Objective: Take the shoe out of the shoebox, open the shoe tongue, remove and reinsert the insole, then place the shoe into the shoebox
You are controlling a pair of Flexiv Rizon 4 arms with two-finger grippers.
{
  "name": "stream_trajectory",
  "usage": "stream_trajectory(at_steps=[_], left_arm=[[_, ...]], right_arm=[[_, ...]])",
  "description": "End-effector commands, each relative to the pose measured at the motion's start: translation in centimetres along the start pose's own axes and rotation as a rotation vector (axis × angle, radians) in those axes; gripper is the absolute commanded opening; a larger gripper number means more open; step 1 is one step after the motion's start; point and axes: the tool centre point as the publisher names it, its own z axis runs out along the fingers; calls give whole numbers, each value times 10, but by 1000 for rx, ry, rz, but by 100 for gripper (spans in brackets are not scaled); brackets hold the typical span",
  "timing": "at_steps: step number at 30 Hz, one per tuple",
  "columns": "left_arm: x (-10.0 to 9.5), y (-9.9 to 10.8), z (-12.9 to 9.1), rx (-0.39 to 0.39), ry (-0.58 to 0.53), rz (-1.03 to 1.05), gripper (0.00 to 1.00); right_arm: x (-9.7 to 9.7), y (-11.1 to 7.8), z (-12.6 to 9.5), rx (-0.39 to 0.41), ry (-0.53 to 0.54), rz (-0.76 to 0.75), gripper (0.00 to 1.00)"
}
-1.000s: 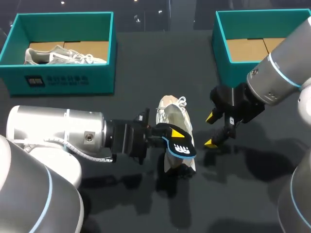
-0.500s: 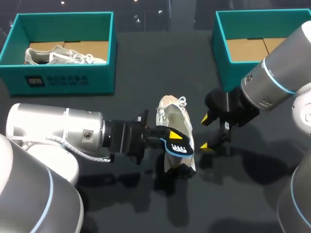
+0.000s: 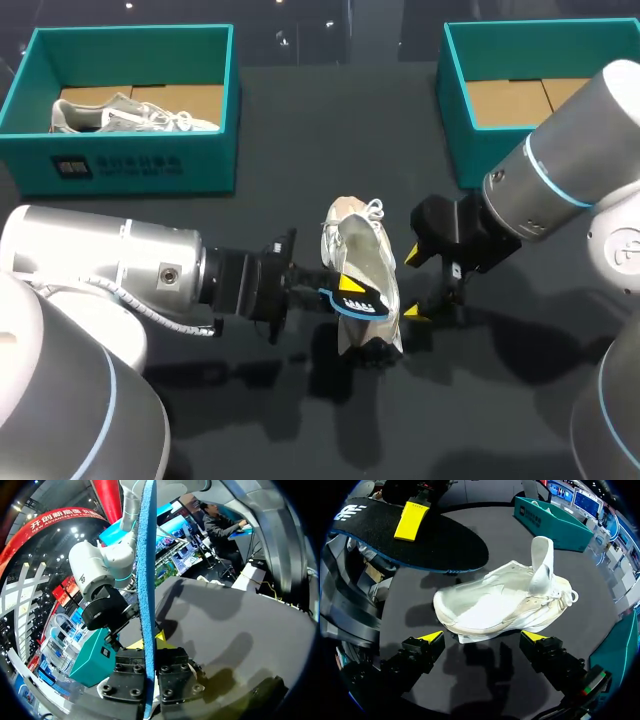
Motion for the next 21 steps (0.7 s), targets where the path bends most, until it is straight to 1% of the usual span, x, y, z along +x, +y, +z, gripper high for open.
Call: stream_trajectory(at_steps=[1, 9, 13, 21], left_arm=[[-1, 0, -2, 27, -5, 2, 0], [-6, -7, 6, 58, -22, 11, 0], [-7, -11, 10, 95, -37, -38, 0], [-7, -11, 10, 95, -37, -38, 0]], right_arm=[[-2, 1, 8, 1, 1, -1, 100], [-3, 1, 13, 9, 8, -1, 100], [-3, 1, 13, 12, 7, 1, 100], [-3, 1, 14, 14, 10, -2, 100]])
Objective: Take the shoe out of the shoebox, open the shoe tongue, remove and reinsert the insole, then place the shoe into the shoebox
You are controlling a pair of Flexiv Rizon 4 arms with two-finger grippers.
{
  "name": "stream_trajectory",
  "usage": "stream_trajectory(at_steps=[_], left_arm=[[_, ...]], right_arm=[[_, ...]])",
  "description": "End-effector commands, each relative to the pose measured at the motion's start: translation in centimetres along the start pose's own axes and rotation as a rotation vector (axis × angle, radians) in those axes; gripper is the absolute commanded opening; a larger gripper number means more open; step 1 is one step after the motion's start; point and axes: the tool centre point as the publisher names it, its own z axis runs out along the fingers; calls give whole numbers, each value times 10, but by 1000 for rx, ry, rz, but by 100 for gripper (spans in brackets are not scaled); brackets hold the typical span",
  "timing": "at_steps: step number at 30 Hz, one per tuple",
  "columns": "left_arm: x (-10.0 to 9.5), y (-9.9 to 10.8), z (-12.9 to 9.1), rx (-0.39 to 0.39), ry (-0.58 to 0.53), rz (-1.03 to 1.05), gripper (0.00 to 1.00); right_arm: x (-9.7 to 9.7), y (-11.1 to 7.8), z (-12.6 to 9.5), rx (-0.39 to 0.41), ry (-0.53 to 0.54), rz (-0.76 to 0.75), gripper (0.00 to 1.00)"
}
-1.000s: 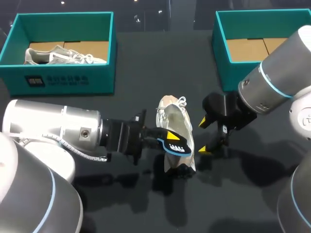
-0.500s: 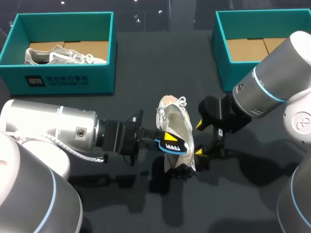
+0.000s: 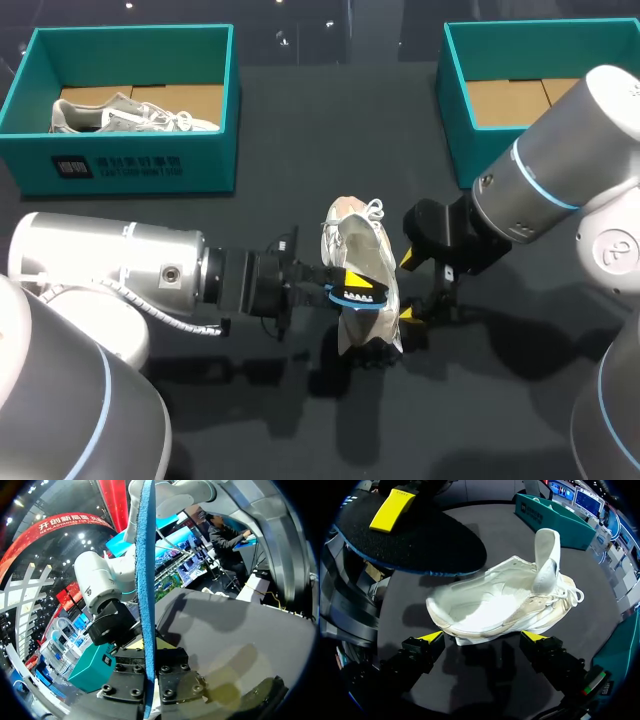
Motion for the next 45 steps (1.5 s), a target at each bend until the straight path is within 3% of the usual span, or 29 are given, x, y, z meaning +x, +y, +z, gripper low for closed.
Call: stream_trajectory(at_steps=[1, 23, 45], left_arm=[[0, 0, 3, -2, -1, 0, 0], [4, 0, 28, 115, 14, -93, 0], [4, 0, 29, 118, 13, -85, 0]], right_arm=[[0, 1, 1, 3, -1, -2, 100], [-1, -2, 1, 9, -5, 9, 100], [-1, -2, 1, 9, -5, 9, 100]])
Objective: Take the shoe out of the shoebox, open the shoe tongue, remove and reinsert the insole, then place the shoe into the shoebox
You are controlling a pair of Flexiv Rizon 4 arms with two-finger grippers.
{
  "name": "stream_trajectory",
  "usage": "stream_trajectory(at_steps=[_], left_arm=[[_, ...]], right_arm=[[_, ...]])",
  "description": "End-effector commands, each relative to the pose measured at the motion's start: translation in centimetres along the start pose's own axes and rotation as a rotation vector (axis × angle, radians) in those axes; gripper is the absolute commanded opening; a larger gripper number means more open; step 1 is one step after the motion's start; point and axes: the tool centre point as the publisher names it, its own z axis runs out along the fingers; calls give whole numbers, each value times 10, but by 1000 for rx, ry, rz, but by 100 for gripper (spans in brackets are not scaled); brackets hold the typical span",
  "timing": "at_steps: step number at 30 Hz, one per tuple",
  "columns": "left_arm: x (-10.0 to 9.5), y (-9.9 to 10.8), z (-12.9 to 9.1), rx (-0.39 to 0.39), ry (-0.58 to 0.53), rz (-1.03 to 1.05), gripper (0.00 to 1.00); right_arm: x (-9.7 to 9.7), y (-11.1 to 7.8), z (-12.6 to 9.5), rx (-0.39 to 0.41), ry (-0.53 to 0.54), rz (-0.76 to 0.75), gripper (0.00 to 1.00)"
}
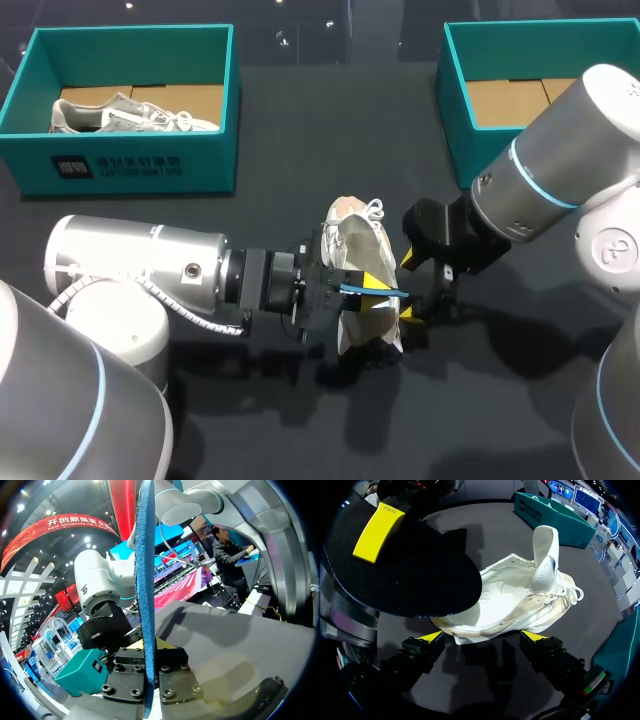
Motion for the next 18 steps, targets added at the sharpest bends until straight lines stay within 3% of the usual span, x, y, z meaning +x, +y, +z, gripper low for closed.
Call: stream_trajectory(at_steps=[1, 18], left_arm=[[2, 0, 4, 2, 4, 10, 0], [2, 4, 13, -3, -61, -56, 0]], right_arm=[[1, 0, 1, -1, -2, 0, 100], [1, 0, 1, -1, -2, 0, 100]])
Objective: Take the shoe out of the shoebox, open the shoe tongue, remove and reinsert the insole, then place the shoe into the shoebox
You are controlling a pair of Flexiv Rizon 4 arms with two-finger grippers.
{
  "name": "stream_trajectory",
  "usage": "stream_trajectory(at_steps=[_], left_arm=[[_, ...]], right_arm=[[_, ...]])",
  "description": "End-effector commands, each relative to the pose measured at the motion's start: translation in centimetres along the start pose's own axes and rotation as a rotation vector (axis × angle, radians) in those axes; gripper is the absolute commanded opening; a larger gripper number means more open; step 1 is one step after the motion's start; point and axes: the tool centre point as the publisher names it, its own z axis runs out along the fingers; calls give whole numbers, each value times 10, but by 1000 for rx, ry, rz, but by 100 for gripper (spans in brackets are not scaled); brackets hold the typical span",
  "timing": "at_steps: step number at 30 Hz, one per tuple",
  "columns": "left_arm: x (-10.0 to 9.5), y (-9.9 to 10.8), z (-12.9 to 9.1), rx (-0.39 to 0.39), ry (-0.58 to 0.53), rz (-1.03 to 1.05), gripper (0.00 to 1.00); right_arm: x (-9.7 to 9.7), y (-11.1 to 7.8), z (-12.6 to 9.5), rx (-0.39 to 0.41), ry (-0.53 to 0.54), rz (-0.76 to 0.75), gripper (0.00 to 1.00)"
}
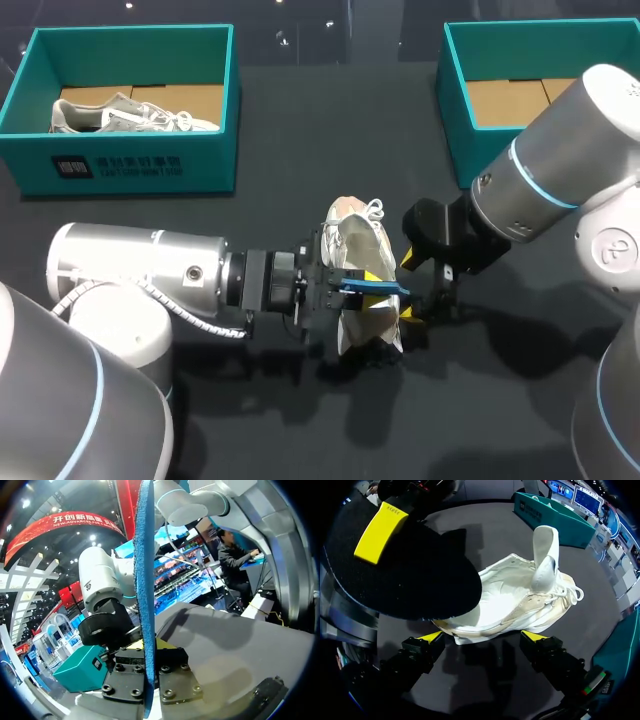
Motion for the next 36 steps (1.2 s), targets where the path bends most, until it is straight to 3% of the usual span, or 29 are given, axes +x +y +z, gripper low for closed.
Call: stream_trajectory(at_steps=[1, 15, 36], left_arm=[[3, 1, 11, -8, -30, -12, 0], [-1, 8, 20, -49, -102, -45, 0], [-10, 27, 17, -57, -118, -84, 0]], right_arm=[[1, 0, 1, -1, -2, 0, 100], [1, 0, 1, -1, -2, 0, 100], [1, 0, 1, -1, -2, 0, 100]])
